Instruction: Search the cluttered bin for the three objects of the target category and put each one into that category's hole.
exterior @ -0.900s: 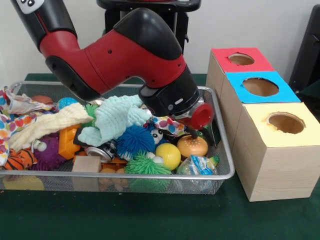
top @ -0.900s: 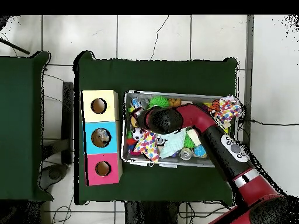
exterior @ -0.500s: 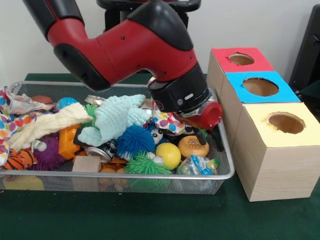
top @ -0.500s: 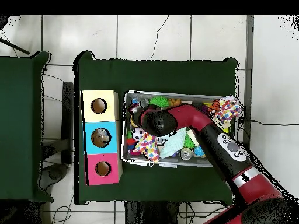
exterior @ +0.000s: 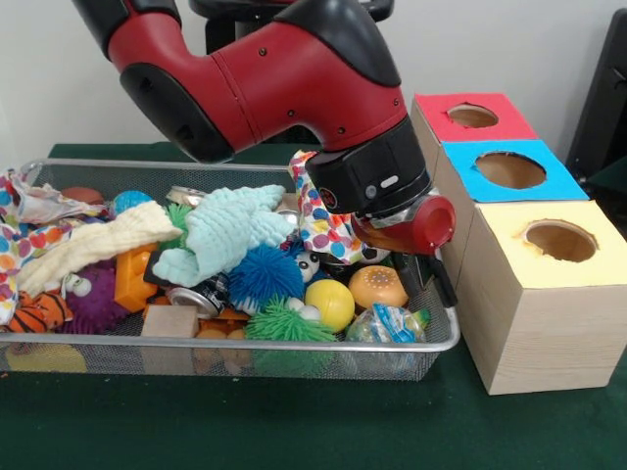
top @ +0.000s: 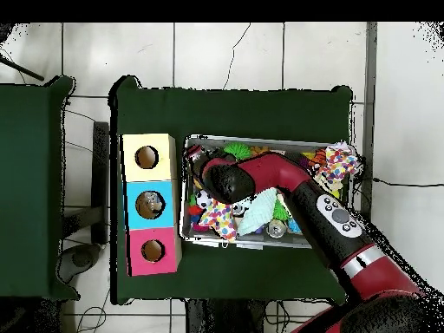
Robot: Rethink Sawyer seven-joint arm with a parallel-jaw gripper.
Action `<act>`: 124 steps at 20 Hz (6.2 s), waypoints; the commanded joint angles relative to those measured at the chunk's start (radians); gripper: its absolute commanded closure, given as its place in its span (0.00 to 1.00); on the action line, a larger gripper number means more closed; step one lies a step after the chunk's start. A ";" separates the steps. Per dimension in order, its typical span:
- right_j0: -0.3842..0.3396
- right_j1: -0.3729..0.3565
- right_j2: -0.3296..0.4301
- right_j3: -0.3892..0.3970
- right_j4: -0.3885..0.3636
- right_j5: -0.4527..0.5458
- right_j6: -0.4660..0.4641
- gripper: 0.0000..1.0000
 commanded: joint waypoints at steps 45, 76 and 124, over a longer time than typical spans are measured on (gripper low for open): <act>-0.054 0.017 -0.102 -0.012 0.133 0.027 0.163 0.00; -0.046 0.046 -0.107 -0.027 0.151 0.010 0.129 0.00; -0.121 0.205 -0.068 -0.111 0.138 0.045 -0.013 0.00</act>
